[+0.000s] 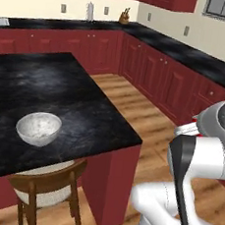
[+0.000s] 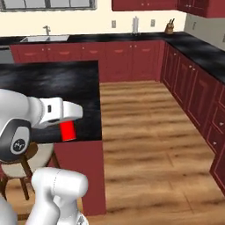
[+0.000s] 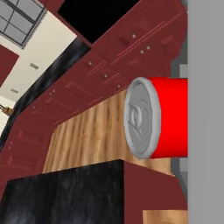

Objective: Open the fridge, grab two sodas, and place both sodas inside the bowl with ice on the dining counter.

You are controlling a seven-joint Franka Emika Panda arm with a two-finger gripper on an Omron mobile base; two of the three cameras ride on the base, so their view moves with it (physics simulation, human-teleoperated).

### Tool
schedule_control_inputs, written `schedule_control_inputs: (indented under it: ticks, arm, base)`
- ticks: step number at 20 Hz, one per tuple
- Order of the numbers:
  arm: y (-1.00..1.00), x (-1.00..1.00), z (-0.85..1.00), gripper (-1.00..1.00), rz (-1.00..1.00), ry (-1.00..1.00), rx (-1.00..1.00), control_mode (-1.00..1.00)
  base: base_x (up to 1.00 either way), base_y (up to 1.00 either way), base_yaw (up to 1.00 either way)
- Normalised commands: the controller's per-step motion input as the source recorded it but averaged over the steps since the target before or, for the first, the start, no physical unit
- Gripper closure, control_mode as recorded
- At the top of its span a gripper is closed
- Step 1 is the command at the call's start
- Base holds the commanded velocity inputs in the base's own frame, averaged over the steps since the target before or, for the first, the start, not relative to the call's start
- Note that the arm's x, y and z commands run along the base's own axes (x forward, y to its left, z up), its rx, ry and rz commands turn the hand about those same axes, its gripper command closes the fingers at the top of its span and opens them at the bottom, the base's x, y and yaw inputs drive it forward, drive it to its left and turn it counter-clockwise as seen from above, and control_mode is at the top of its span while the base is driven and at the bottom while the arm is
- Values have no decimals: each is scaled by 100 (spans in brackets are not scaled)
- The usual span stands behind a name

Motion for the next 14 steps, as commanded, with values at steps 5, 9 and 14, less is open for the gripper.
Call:
schedule_control_inputs:
  ticks: [5, 9, 14]
  arm:
    - [0, 0, 0, 100, 0, 0, 0, 100]
    - [0, 0, 0, 100, 0, 0, 0, 100]
    - [0, 0, 0, 100, 0, 0, 0, 100]
  base:
    - [-14, 86, 40]
    - [53, 67, 28]
    - [75, 41, 22]
